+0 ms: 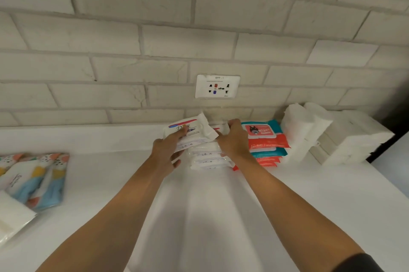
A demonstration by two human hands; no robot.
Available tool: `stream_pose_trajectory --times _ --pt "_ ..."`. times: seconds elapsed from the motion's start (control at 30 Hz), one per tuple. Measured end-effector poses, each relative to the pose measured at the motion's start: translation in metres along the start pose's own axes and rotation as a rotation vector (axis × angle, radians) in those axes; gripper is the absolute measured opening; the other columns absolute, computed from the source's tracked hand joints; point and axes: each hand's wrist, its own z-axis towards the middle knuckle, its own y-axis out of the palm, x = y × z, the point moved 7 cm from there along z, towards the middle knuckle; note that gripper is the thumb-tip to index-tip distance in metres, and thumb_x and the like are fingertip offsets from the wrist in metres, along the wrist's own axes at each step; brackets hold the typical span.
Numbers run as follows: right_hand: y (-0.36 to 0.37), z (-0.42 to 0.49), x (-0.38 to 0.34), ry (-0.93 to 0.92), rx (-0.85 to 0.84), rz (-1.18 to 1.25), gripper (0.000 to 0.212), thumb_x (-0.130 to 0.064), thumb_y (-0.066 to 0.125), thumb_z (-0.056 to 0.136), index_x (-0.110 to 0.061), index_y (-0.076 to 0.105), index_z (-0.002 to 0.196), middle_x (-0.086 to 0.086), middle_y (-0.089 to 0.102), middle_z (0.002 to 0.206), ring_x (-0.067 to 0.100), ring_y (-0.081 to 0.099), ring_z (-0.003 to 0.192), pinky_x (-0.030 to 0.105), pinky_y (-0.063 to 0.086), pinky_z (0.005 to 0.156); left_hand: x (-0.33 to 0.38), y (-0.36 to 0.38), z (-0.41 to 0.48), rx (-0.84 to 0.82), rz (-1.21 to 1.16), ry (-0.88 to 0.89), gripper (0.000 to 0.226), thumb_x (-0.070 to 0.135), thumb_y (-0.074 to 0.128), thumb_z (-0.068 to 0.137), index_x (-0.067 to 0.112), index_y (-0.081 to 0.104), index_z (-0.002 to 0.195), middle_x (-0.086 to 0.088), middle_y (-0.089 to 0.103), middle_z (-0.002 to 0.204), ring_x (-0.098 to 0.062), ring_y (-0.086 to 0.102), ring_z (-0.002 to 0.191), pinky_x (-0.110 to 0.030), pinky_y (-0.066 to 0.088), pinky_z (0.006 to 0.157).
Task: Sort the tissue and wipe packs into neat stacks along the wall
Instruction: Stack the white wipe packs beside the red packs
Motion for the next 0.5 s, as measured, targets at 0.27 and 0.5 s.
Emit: stream_pose_trajectory --times 0.27,0.5 --pt "-0.017 -0.020 -0.010 -0.181 0.145 -0.128 0.039 -0.011 0.064 0.090 -0.016 0.050 0.126 0.004 0.060 0.119 0.020 0.058 0.105 0.031 0.054 0.085 -0.009 0.018 0.005 0.032 0.000 -0.021 0.039 0.037 0.081 0.075 0.015 0.060 0.100 -0.006 0.068 0.094 -0.023 0.063 0.086 -0.042 0.050 0.081" --pt "-0.018 -0.057 -0.007 -0.398 0.140 -0.070 0.047 -0.002 0.063 0.087 -0.017 0.051 0.130 0.004 0.049 0.132 0.020 0.048 0.122 0.032 0.050 0.099 0.003 0.036 -0.001 0.119 0.151 0.172 0.017 0.029 0.075 0.084 0.019 0.061 0.081 0.000 0.067 0.081 -0.012 0.061 0.068 -0.024 0.041 0.056"
